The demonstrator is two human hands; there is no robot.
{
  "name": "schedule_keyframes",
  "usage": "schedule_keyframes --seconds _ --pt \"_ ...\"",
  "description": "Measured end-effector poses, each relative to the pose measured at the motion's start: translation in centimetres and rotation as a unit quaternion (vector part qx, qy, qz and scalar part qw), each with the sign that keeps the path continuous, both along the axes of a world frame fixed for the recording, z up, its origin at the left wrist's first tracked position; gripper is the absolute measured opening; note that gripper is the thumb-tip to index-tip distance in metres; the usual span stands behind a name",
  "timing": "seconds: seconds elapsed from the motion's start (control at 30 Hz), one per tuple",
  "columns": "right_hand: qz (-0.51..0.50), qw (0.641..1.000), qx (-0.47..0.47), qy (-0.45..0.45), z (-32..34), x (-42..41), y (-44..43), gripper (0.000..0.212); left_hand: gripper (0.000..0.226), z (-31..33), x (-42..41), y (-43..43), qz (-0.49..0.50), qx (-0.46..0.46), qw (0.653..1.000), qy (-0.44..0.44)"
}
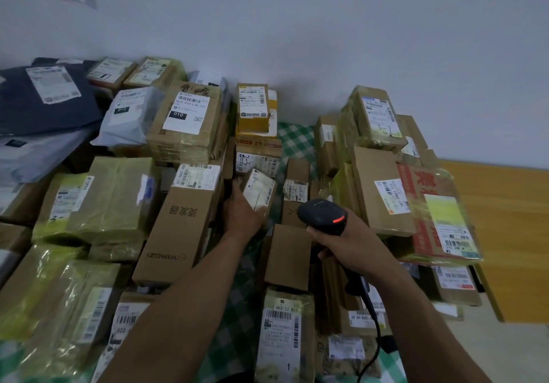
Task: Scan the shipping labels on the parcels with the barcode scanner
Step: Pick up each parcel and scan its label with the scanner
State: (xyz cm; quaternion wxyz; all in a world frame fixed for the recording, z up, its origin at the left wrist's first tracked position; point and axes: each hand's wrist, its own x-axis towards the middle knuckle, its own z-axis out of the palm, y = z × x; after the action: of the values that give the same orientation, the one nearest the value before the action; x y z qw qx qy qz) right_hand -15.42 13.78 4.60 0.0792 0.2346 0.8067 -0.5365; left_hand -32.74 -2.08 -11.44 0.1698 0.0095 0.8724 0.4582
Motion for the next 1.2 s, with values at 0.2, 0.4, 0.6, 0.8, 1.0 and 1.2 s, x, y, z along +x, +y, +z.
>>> schedule_keyframes --seconds 0.2,0.4,0.6,0.8,1.0,1.2 --pt "0.005 1.0 -0.015 0.013 0.2 0.4 -0.2 0.027 0.077 0.5 0.1 -0.6 -0.029 0.081 0.995 -0.052" --pt "-0.031 0.999 -0.004 0.025 0.3 0.9 -0.1 0.034 0.076 4.5 2.8 -0.8 0.043 0.139 0.989 -0.005" --pt "-0.155 0.983 0.007 0.095 0.6 1.7 -1.1 0.048 0.069 10.7 9.0 -0.7 0.006 0.286 0.957 -0.045" --pt "-0.211 0.962 -0.034 0.169 1.1 2.8 -2.6 0.056 0.079 13.3 13.2 -1.1 -0.057 0.325 0.94 -0.086" --pt "-0.183 0.951 -0.121 0.215 1.7 3.8 -2.3 0.058 0.07 13.3 15.0 -0.8 -0.093 0.359 0.924 -0.095" --pt "-0.173 0.955 -0.125 0.207 2.2 4.5 -1.7 0.058 0.093 13.2 13.5 -2.1 -0.069 0.364 0.923 -0.104"
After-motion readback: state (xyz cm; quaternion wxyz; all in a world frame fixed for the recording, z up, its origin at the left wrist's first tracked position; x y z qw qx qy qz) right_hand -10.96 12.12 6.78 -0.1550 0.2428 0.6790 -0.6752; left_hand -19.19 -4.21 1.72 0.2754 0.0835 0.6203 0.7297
